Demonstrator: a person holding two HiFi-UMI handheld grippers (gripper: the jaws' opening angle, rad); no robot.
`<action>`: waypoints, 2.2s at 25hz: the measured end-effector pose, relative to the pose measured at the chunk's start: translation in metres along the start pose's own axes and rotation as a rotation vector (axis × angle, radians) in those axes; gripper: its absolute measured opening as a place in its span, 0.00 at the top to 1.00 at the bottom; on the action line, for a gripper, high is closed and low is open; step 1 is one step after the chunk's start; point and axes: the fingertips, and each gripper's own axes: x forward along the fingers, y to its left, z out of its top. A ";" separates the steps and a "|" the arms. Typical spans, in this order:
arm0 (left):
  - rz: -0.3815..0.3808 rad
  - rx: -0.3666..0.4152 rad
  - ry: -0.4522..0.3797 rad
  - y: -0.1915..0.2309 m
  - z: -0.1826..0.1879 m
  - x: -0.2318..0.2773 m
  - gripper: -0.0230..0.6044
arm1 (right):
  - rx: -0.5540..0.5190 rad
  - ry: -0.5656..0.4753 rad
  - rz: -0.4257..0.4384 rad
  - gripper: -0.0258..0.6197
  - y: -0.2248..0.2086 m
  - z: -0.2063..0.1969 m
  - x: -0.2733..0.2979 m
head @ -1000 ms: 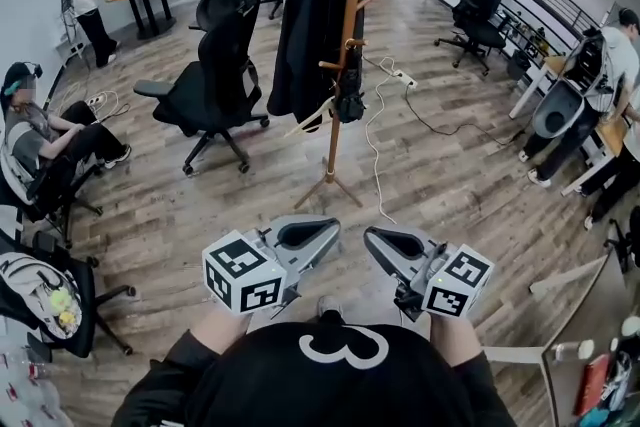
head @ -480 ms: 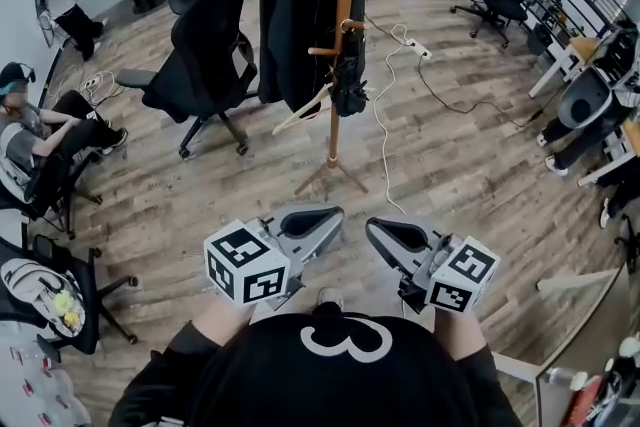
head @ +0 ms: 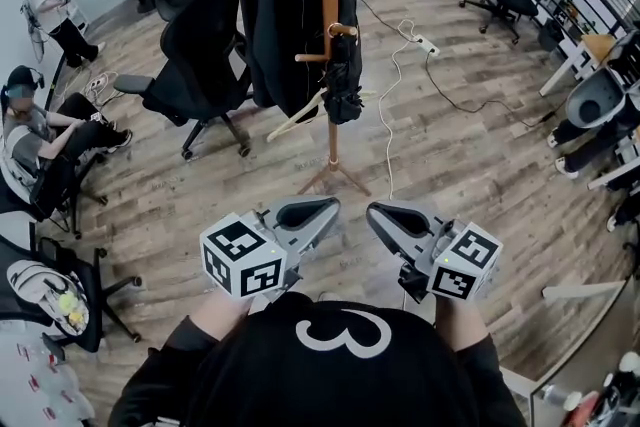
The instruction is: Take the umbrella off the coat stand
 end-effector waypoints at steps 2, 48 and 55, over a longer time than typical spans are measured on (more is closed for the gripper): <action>0.011 0.001 -0.002 0.001 0.003 0.001 0.94 | -0.007 -0.018 0.003 0.92 -0.002 0.006 -0.001; -0.073 0.009 0.039 0.217 0.111 0.087 0.94 | 0.006 -0.034 -0.220 0.91 -0.193 0.088 0.138; -0.088 0.018 0.055 0.240 0.118 0.092 0.94 | 0.019 -0.096 -0.216 0.78 -0.208 0.101 0.153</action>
